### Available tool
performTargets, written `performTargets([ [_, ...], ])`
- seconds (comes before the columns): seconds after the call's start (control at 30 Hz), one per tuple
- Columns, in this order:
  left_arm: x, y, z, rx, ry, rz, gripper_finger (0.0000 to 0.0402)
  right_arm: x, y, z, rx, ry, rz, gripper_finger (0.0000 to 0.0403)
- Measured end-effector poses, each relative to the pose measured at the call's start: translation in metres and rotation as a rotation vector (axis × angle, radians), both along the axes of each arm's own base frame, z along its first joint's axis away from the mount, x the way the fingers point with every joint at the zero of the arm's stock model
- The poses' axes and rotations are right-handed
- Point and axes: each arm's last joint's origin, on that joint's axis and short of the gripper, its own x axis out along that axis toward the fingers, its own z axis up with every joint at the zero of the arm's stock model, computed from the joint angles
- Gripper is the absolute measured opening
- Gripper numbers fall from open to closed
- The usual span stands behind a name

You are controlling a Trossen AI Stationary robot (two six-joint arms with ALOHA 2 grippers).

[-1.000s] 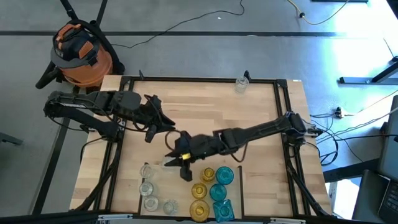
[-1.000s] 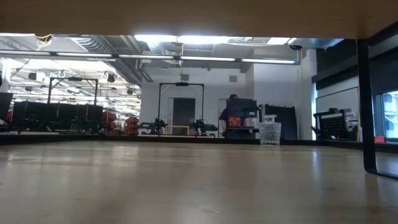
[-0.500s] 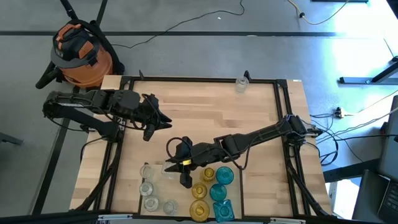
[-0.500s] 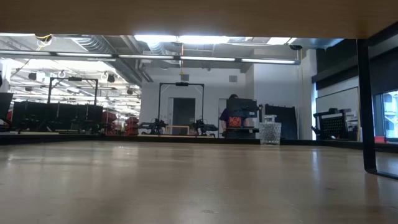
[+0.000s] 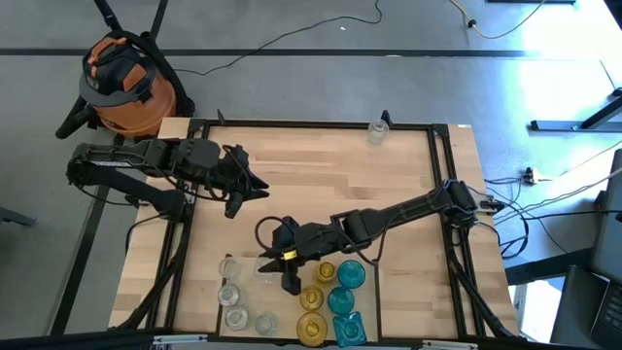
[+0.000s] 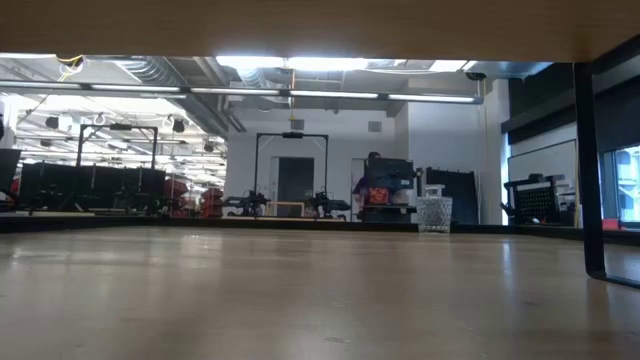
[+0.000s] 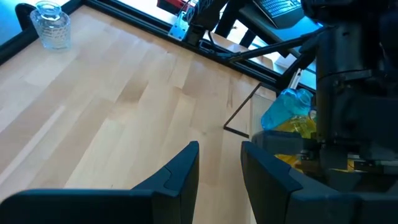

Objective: Sort vases onto shelf
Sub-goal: Put the transparent vase on the shelf aligned with the other transparent vase

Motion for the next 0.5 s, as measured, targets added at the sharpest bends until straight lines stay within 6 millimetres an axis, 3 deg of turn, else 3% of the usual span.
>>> performTargets([
  [0.5,-0.0012,0.0002,-0.0022,0.003,0.025,0.001,0.0112,-0.0019,0.0006,-0.0036,-0.002,0.043,0.032,0.0072],
])
